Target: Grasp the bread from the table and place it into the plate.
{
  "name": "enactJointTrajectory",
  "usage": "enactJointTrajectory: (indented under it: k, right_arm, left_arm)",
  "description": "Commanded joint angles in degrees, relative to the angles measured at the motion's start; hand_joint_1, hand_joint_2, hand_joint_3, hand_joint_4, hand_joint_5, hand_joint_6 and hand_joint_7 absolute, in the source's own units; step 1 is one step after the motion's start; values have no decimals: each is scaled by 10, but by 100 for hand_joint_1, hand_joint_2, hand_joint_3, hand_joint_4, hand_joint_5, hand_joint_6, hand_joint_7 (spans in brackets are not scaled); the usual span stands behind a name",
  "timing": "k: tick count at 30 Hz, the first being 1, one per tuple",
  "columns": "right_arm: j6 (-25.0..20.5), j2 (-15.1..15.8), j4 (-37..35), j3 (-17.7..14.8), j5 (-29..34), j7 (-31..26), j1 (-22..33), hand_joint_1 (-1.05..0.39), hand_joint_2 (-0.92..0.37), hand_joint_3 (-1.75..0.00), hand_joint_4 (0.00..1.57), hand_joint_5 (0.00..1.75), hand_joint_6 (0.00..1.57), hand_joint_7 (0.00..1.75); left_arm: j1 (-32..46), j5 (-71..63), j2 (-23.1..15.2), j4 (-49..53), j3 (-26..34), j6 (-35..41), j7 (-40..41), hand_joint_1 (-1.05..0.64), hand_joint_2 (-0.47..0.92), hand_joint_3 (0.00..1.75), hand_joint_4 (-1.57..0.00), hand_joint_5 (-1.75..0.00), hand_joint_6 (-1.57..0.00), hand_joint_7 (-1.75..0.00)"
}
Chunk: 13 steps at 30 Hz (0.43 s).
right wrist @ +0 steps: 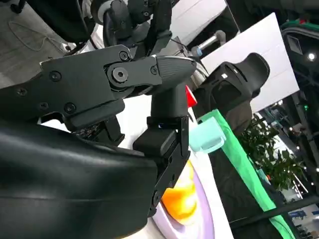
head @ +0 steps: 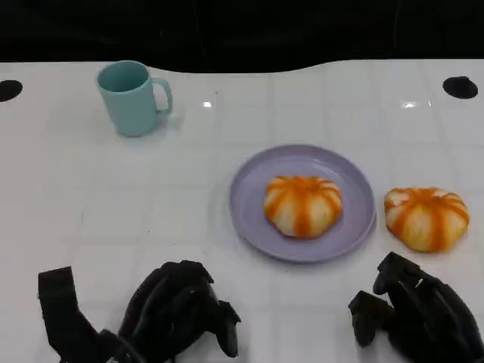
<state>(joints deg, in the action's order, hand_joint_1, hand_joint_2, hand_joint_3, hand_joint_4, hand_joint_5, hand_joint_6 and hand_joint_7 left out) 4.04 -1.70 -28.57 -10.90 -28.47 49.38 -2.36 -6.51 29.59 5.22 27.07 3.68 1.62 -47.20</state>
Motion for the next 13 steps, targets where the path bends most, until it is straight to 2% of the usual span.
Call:
enactJointTrajectory:
  k: [1,5,13]
  right_arm:
    - [11,13,-18,-8,-2,9,-6,-58,-92,-22,75,173,67,144]
    - [6,14,-26,-9,-4,12,-11,-58,-92,-20,76,172,70,139]
    - [12,13,-40,-8,-2,14,-18,-59,-92,-19,78,175,72,141]
  left_arm:
    - [-8,-1,-1,13,5,-10,-13,-105,68,0,-157,-81,-157,-49]
    - [-12,1,-1,17,9,-5,-12,-105,67,0,-157,-81,-157,-47]
    - [-19,-1,-2,30,17,-17,-27,-105,68,1,-157,-80,-157,-48]
